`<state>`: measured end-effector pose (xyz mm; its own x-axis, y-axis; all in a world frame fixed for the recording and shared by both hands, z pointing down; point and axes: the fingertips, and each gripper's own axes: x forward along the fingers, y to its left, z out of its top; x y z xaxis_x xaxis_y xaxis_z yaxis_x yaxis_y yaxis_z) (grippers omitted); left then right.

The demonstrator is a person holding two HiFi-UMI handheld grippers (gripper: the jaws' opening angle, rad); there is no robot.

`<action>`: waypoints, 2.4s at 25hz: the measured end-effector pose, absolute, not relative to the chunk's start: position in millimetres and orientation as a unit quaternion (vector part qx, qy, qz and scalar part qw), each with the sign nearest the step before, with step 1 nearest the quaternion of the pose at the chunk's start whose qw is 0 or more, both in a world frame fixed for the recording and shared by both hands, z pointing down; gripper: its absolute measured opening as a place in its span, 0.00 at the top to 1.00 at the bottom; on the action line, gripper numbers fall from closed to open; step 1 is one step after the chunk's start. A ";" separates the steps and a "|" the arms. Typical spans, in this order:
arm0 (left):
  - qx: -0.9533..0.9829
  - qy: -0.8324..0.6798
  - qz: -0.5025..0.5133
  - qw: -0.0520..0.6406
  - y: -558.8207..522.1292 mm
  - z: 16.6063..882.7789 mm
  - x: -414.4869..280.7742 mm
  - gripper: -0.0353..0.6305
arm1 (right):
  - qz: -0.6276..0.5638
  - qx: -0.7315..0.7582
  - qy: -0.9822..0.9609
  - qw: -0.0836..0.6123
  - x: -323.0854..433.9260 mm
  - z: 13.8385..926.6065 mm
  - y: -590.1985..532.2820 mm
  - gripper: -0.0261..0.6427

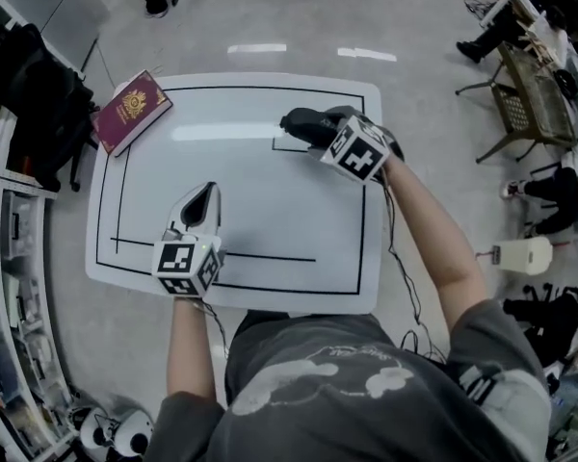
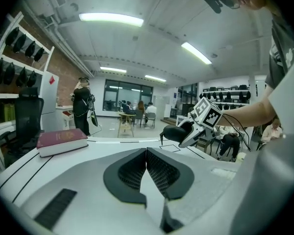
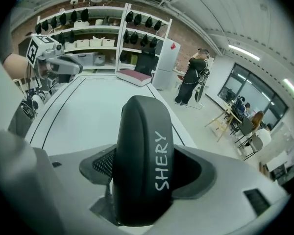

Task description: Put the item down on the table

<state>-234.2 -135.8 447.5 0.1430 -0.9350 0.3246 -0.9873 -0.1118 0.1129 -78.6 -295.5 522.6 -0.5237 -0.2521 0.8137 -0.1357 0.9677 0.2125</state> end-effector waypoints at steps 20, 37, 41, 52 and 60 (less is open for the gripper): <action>0.778 -0.599 0.061 0.178 -260.7 474.6 -325.4 0.94 | -0.102 0.077 -0.822 0.555 -187.0 566.1 -423.0 0.47; 0.780 -0.591 0.067 0.194 -266.8 490.3 -304.3 0.94 | -0.068 0.043 -0.811 0.579 -158.0 594.9 -427.2 0.46; 0.781 -0.591 0.069 0.192 -265.6 487.7 -300.0 0.94 | -0.069 0.055 -0.818 0.568 -156.5 591.4 -430.2 0.46; 0.781 -0.593 0.070 0.180 -257.5 474.0 -292.3 0.94 | -0.075 0.050 -0.825 0.557 -153.6 588.0 -418.4 0.39; 0.782 -0.596 0.069 0.167 -246.3 459.3 -282.5 0.94 | -0.092 0.094 -0.842 0.524 -152.8 567.6 -426.5 0.38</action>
